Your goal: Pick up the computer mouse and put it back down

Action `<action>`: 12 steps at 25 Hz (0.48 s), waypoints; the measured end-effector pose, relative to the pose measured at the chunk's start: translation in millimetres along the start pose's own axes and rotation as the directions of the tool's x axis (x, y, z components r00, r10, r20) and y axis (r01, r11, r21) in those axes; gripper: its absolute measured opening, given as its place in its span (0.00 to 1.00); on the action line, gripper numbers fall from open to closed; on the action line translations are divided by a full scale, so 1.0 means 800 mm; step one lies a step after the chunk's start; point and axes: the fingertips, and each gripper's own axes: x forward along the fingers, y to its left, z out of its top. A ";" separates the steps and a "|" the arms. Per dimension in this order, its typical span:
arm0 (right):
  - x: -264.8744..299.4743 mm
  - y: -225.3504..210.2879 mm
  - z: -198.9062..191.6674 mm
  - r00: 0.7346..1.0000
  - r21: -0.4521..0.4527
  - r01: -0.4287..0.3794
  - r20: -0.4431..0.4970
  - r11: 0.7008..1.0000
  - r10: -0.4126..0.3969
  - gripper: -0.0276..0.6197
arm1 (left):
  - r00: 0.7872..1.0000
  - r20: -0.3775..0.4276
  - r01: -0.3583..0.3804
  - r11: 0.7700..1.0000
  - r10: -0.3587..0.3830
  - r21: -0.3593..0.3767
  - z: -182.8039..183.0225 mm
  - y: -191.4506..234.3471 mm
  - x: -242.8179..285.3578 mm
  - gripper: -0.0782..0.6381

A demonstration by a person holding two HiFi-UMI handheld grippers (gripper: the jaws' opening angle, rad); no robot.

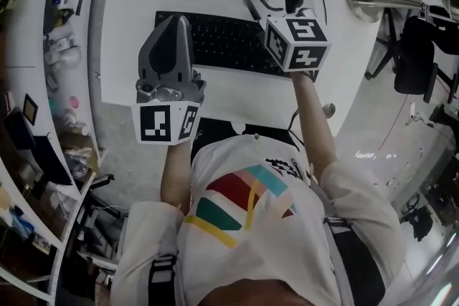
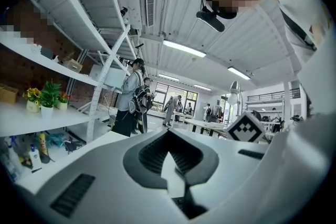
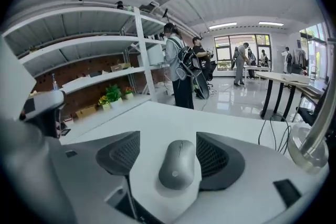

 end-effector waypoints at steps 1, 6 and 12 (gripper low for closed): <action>0.015 -0.002 -0.006 1.000 -0.006 0.016 -0.025 1.000 -0.016 0.53 | 1.000 -0.006 0.000 1.000 0.000 -0.004 -0.003 0.008 0.003 0.17; 0.059 -0.017 -0.044 0.983 0.008 0.108 -0.149 0.994 -0.106 0.54 | 0.999 -0.044 -0.004 0.999 0.003 -0.035 -0.024 0.033 0.009 0.17; 0.080 -0.012 -0.071 0.968 -0.009 0.120 -0.223 0.993 -0.119 0.54 | 0.997 -0.070 -0.024 0.998 0.020 -0.056 -0.041 0.053 0.015 0.17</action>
